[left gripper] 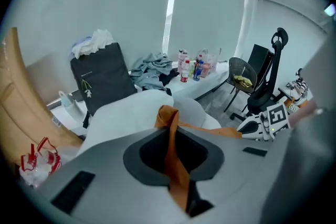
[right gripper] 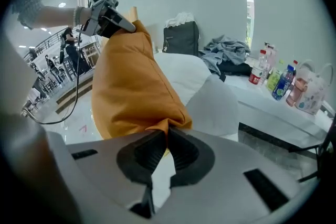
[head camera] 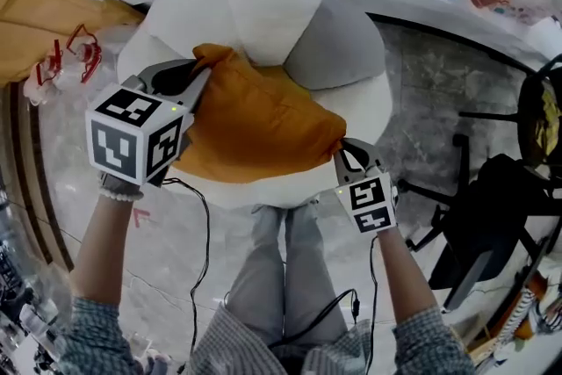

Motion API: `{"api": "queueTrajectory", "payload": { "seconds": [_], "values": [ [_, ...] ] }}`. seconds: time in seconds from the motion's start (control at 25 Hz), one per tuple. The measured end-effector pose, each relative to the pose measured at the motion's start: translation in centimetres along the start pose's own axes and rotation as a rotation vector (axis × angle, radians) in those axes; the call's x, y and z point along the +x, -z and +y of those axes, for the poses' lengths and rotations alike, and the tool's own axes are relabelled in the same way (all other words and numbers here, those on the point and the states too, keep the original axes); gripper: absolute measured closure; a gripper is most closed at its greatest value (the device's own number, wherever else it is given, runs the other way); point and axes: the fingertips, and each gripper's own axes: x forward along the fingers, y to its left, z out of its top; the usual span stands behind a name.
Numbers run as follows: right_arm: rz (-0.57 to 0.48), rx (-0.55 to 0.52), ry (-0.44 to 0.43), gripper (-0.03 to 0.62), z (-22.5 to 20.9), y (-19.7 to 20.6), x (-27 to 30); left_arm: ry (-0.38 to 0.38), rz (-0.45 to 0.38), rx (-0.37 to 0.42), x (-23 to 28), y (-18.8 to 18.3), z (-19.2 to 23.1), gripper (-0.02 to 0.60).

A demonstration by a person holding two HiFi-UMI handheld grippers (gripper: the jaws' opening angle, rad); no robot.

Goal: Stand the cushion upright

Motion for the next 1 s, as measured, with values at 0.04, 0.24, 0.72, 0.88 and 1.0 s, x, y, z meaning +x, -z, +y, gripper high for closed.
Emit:
{"api": "queueTrajectory", "payload": {
  "seconds": [0.04,0.24,0.72,0.88,1.0],
  "values": [
    [-0.008,-0.011,0.002,0.576,-0.1,-0.7,-0.5,-0.007,-0.012,-0.007,-1.1,0.0,0.0,0.545],
    [-0.046,-0.06,0.008,0.576,0.2,-4.2,-3.0,-0.038,-0.077,-0.062,-6.1,0.4,-0.2,0.546],
    [-0.202,-0.199,0.072,0.577,-0.8,-14.5,-10.4,-0.067,-0.303,-0.271,-16.4,0.8,-0.2,0.548],
    [-0.231,-0.253,0.101,0.577,-1.5,-17.3,-11.4,-0.061,-0.343,-0.344,-17.2,1.6,0.1,0.548],
    [-0.236,-0.271,0.121,0.577,-2.0,-18.2,-11.5,-0.047,-0.356,-0.392,-16.9,2.4,0.2,0.548]
  ]
}}
